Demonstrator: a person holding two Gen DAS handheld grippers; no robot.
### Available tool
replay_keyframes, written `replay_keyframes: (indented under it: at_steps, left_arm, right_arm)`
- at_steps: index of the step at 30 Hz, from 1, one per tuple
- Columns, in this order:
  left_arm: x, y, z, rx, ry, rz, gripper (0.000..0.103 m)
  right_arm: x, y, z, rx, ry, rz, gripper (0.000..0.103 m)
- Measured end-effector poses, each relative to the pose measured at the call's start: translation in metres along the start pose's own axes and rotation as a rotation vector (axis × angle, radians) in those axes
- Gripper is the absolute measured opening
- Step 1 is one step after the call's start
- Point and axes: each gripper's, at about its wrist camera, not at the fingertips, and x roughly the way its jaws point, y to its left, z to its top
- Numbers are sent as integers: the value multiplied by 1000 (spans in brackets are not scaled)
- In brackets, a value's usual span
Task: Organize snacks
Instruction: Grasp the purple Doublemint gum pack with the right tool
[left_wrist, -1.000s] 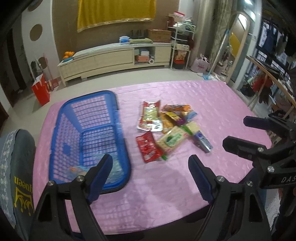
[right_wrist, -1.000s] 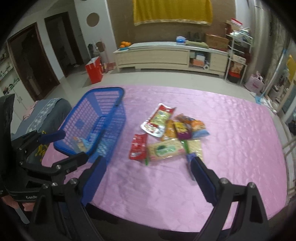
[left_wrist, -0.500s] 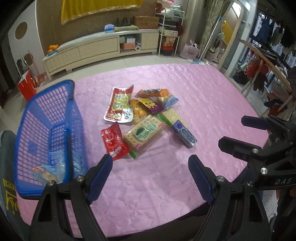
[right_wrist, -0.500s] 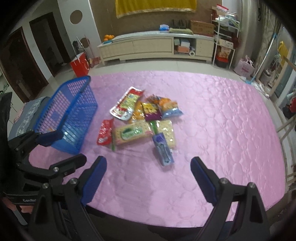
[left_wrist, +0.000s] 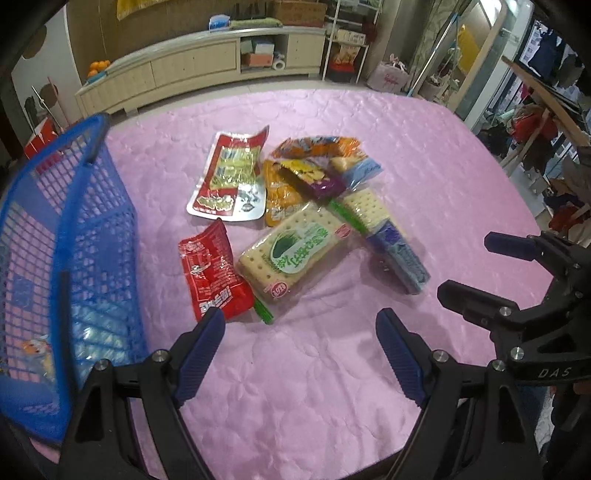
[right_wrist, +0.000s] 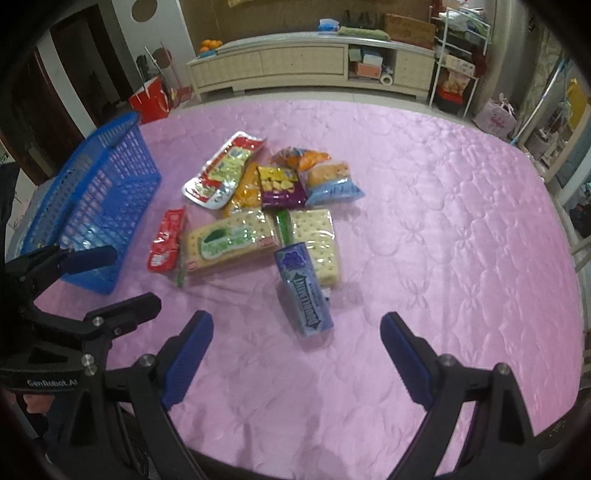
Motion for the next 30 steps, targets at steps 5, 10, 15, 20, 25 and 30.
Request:
replay_keyframes:
  at_steps: [5, 10, 15, 20, 25, 30]
  left_arm:
    - [25, 6, 6, 10, 32, 11, 82]
    - [41, 14, 12, 5, 46, -3, 82]
    - [47, 19, 16, 17, 52, 0, 82]
    - [52, 19, 19, 29, 59, -5, 82]
    - [50, 18, 18, 50, 47, 0, 82]
    - [48, 13, 23, 80, 34, 0, 82]
  right_arm:
    - [26, -4, 7, -10, 26, -3, 94]
    - [47, -6, 13, -31, 41, -1, 94]
    - [64, 0, 12, -92, 63, -27, 84]
    - [80, 3, 9, -102, 103, -21, 69]
    - [77, 2, 8, -118, 81, -61, 37]
    - [68, -15, 6, -36, 81, -15, 36]
